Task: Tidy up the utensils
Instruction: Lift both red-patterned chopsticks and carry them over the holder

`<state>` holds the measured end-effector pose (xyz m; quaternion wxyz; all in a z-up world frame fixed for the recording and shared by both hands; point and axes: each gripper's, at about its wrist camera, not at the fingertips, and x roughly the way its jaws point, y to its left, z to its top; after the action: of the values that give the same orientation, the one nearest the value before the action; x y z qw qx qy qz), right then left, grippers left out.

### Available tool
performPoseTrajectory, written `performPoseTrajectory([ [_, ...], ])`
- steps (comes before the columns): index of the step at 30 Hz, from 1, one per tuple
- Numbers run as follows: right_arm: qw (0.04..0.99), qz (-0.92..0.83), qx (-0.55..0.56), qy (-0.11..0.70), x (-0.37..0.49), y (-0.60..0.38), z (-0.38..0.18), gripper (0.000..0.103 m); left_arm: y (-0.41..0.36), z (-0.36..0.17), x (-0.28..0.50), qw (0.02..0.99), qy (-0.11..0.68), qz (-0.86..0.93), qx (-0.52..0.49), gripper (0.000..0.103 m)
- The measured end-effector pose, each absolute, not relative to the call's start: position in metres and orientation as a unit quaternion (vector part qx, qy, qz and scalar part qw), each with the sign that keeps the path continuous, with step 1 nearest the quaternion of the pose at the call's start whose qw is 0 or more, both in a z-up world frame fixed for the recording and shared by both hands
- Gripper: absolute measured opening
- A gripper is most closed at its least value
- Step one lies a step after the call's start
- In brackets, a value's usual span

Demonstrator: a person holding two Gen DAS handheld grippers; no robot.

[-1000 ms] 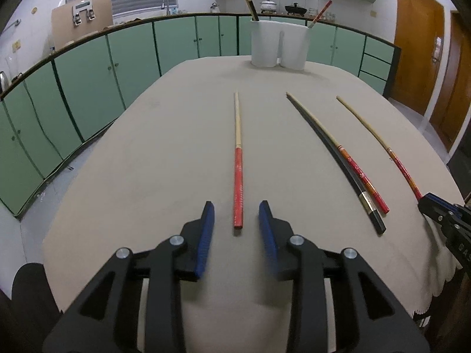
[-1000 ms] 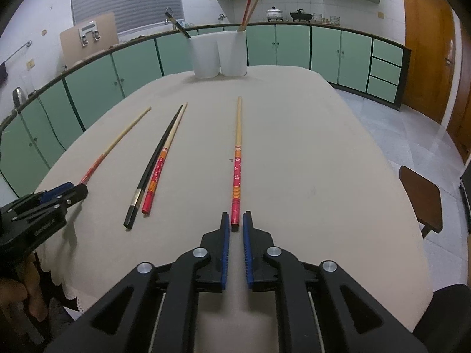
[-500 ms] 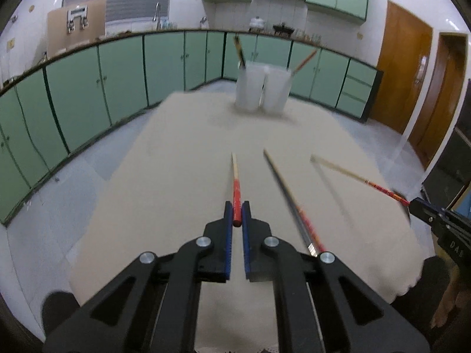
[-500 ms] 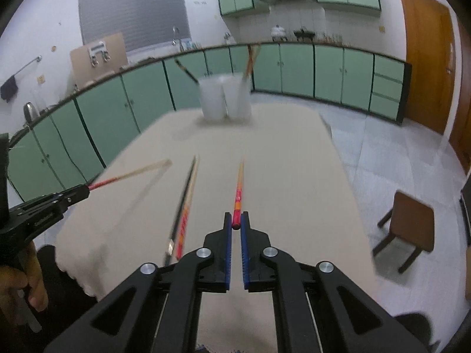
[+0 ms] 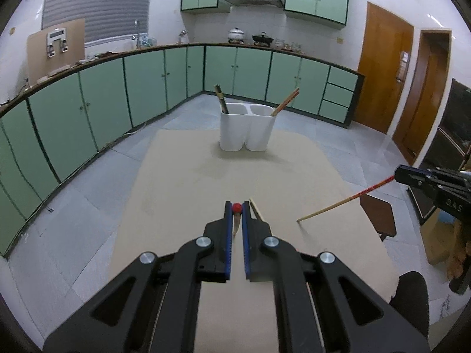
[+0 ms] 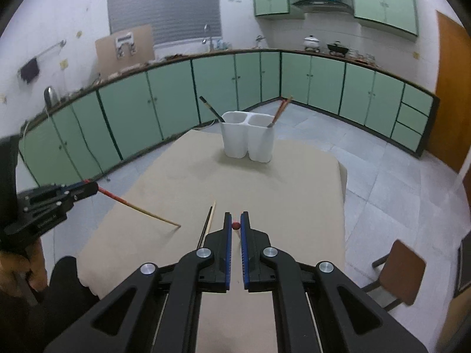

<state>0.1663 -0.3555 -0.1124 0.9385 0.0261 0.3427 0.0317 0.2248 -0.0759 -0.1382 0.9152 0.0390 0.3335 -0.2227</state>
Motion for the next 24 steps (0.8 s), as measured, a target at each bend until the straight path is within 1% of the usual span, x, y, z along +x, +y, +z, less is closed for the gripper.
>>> performPoseTrajectory([
  [3,0.933,0.044,0.006,0.356,0.185,-0.354,-0.1,0.006,-0.081,-0.129,0.237,0.907,0.344,-0.239,0.043,0.005],
  [15,0.905,0.067,0.006,0.42,0.258,-0.368,-0.056,0.006,-0.102,-0.084,0.294,0.888,0.36,-0.279,0.059,0.005],
  [19,0.907,0.061,0.009,0.417,0.277,-0.374,-0.037,0.006,-0.113,-0.067,0.315,0.885,0.36,-0.289,0.063,0.005],
  [24,0.918,0.049,0.018,0.393,0.306,-0.381,-0.003,0.006,-0.128,-0.037,0.352,0.889,0.346,-0.293,0.059,0.005],
])
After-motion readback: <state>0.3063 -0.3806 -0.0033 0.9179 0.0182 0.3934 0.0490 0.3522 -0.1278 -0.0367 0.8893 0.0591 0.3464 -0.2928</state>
